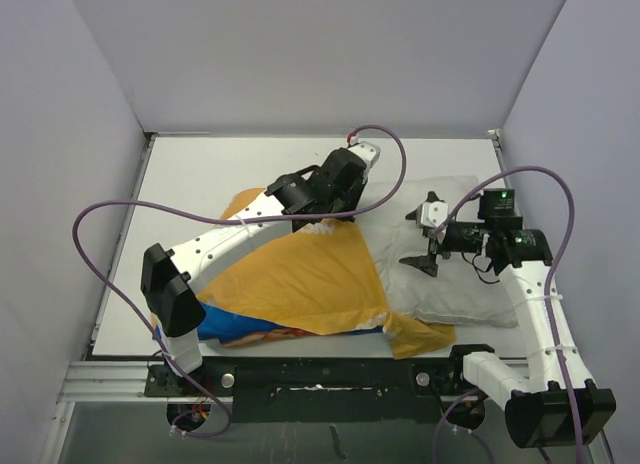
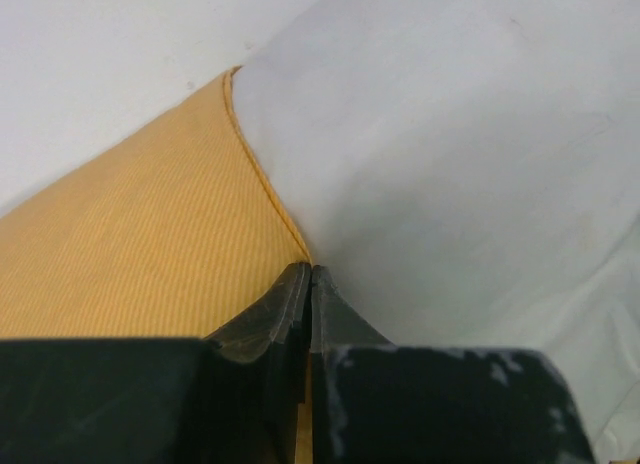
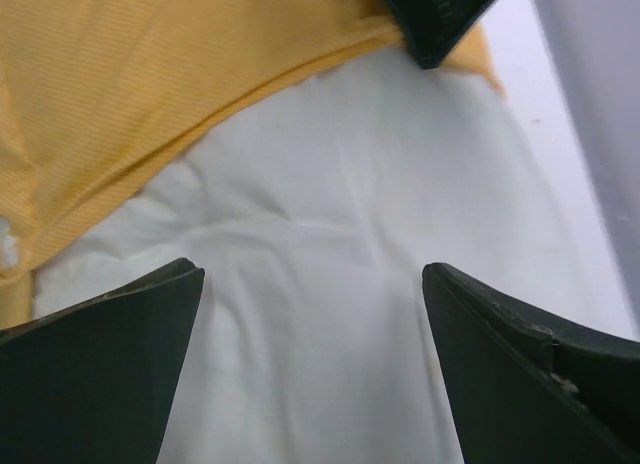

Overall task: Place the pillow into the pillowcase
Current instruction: Stuff the pillow into the pillowcase.

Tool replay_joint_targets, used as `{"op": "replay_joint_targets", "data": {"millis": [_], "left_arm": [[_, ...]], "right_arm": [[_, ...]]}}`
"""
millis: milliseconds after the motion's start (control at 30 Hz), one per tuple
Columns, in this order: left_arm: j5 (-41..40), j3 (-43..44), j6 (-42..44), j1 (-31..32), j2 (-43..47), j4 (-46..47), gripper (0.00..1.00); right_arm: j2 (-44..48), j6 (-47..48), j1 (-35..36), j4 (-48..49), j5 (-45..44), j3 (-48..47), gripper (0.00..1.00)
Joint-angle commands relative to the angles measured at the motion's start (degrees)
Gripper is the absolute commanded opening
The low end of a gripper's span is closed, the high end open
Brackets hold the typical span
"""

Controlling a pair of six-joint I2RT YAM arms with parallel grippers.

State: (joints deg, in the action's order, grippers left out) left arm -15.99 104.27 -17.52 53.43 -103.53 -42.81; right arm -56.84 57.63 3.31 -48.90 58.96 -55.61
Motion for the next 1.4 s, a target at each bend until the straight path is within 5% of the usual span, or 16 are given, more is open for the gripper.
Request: {"op": "replay_joint_targets", "data": {"millis": [0,167,200,267,300,367,433,567,633,700,833,933,1067,1200,1300,1367], "left_arm": [[11.2,-1.5,4.1,-0.1,6.3,9.3,0.00],[24.7,-5.9,-0.1,-3.7,10.9,22.9,0.00],[27.4,-5.9,-2.0,-4.7,11.1,25.5,0.00],[32.6,-5.2,-5.1,-6.2,10.3,32.2,0.00],[34.8,-3.8,-6.7,-6.8,9.2,34.5,0.00],[38.9,2.7,-9.0,-7.1,4.8,36.2,0.00],[42.2,13.5,-11.0,-6.6,-1.1,35.0,0.00],[47.5,33.5,-14.4,-4.7,-9.8,31.7,0.00],[48.3,29.1,-15.3,-3.9,-7.3,33.5,0.00],[45.8,11.7,-16.9,-3.3,0.2,43.4,0.00],[39.8,-18.9,-19.9,-5.1,12.5,56.8,0.00],[34.6,-30.7,-16.8,-6.7,18.8,54.9,0.00],[27.3,-34.0,-11.0,-6.8,26.3,46.5,0.11],[22.6,-31.2,-4.6,-7.0,30.6,37.1,0.40],[16.3,-27.8,1.1,-6.9,30.9,27.6,0.59],[11.4,-24.3,3.4,-6.9,29.1,20.0,0.60]], "right_arm": [[-5.6,13.9,-2.5,-9.7,-2.3,-13.9,0.98],[-18.1,20.6,-2.4,-5.0,-5.3,-8.8,0.92],[-18.9,17.6,-1.6,-2.0,-5.3,-7.0,0.77],[-19.2,8.9,2.2,3.4,-4.9,-4.4,0.26],[-18.4,4.4,5.5,6.7,-5.3,-3.0,0.11],[-14.9,-7.8,15.0,18.0,-10.9,0.2,0.00],[-12.0,-19.7,21.0,31.9,-16.4,0.3,0.00],[-18.3,-43.2,19.1,39.3,-15.4,-16.8,0.00],[-19.7,-52.9,16.7,45.5,-12.8,-16.9,0.00],[-19.8,-55.3,15.2,51.4,-8.8,-10.5,0.00],[-18.0,-42.2,16.3,52.1,-2.9,5.5,0.08],[-14.9,-23.9,16.2,35.1,1.9,8.1,0.40],[-11.2,2.7,14.1,2.0,5.2,1.1,0.83],[-9.5,14.1,12.9,-12.4,3.2,-5.9,0.92],[-8.9,7.7,10.9,-9.7,0.5,-10.0,0.94],[-9.1,1.3,9.9,-5.0,-2.6,-12.4,0.97]]}}
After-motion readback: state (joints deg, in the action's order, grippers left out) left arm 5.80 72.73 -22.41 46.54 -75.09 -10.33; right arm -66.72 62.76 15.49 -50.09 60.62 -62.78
